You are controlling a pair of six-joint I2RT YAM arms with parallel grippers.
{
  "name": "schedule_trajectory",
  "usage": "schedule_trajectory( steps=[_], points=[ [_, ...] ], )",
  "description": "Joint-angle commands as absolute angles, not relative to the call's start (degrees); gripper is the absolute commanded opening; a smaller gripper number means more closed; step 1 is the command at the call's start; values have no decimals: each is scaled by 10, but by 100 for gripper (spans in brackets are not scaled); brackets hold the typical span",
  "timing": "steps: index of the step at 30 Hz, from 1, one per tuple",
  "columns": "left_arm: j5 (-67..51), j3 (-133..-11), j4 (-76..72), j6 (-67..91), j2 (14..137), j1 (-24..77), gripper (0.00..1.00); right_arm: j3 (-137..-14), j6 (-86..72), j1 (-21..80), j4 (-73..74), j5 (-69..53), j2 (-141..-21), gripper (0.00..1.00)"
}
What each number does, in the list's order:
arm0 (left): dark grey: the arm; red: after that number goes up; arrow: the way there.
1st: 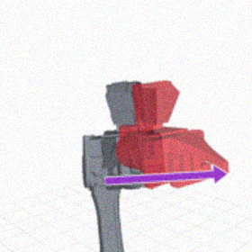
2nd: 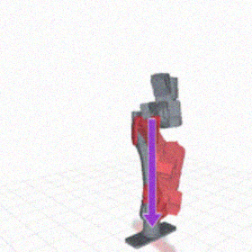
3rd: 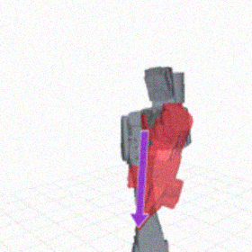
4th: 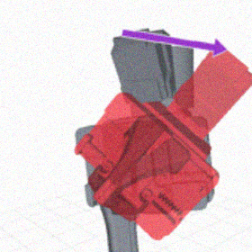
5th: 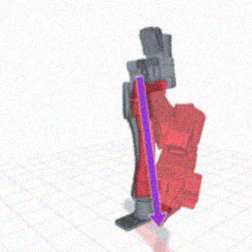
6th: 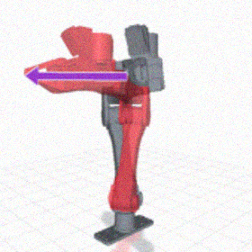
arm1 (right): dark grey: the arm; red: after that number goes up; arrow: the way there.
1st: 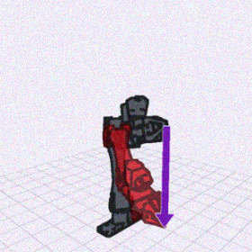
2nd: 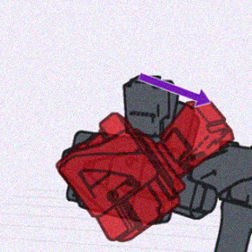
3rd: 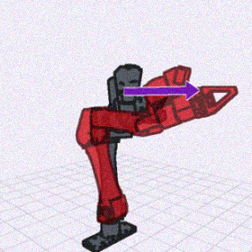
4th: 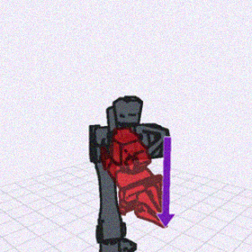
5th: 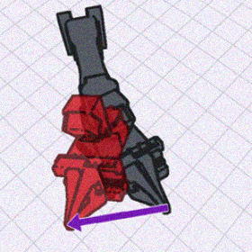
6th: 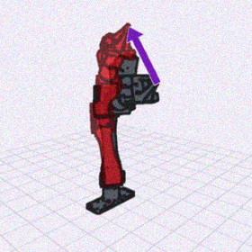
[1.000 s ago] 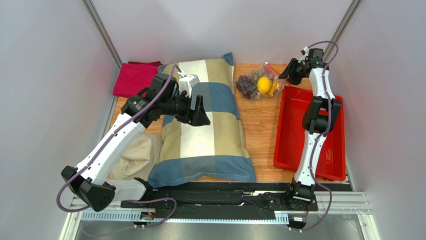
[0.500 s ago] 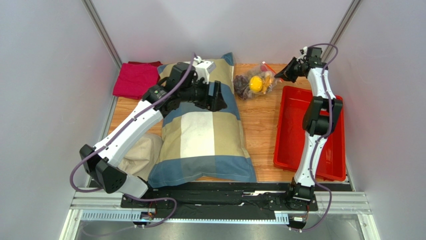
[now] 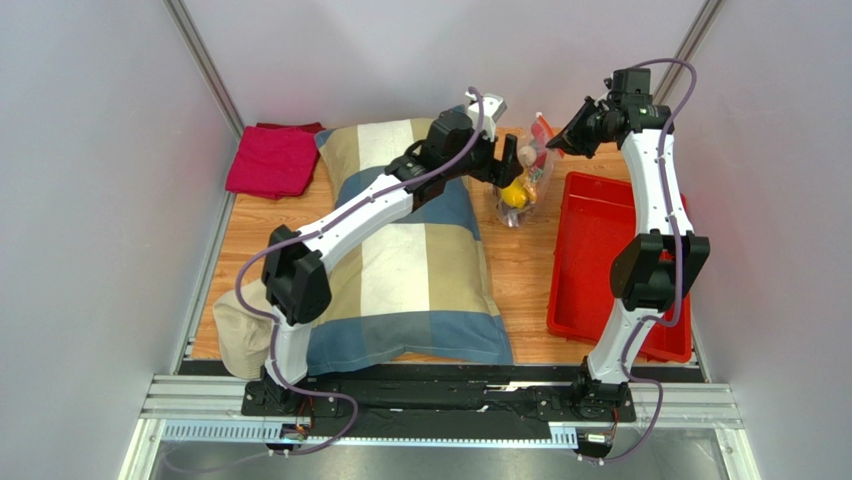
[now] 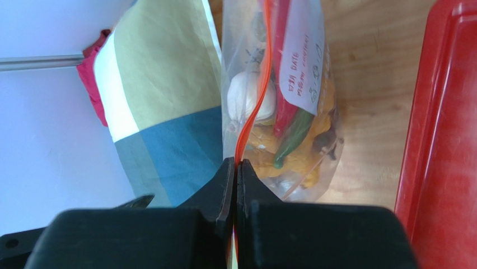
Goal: Open the zip-top bag and remove the fake food
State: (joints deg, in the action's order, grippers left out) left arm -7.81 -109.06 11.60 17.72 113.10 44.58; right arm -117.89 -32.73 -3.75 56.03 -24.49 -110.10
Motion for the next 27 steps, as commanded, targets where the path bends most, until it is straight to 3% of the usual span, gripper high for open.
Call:
schedule_trajectory(
  steps=[1,10,14,15,17,18,25,26,27],
  points=[
    [-57,-1139,27,106,1157,477,91,-1179,-372,-3,625,-176,-1061,0],
    [-48,-1112,-25,74,1185,510,97,-1169,-405,50,681,-132,-1034,0],
    [-14,-1098,-34,81,1193,510,92,-1147,-432,56,678,-130,-1013,0],
    [-7,-1098,-27,82,1194,510,88,-1137,-436,61,676,-125,-1006,0],
    [-1,-1100,-24,87,1196,510,70,-1127,-442,64,674,-114,-999,1],
    [-1,-1100,-21,89,1196,510,54,-1108,-451,64,669,-113,-995,1],
    [-7,-1093,-11,96,1197,511,35,-1071,-468,76,648,-119,-972,1],
    [-14,-1092,-11,96,1197,510,26,-1070,-470,78,647,-122,-972,1],
    [-14,-1092,-11,98,1197,510,8,-1068,-471,80,643,-123,-972,1]
  ],
)
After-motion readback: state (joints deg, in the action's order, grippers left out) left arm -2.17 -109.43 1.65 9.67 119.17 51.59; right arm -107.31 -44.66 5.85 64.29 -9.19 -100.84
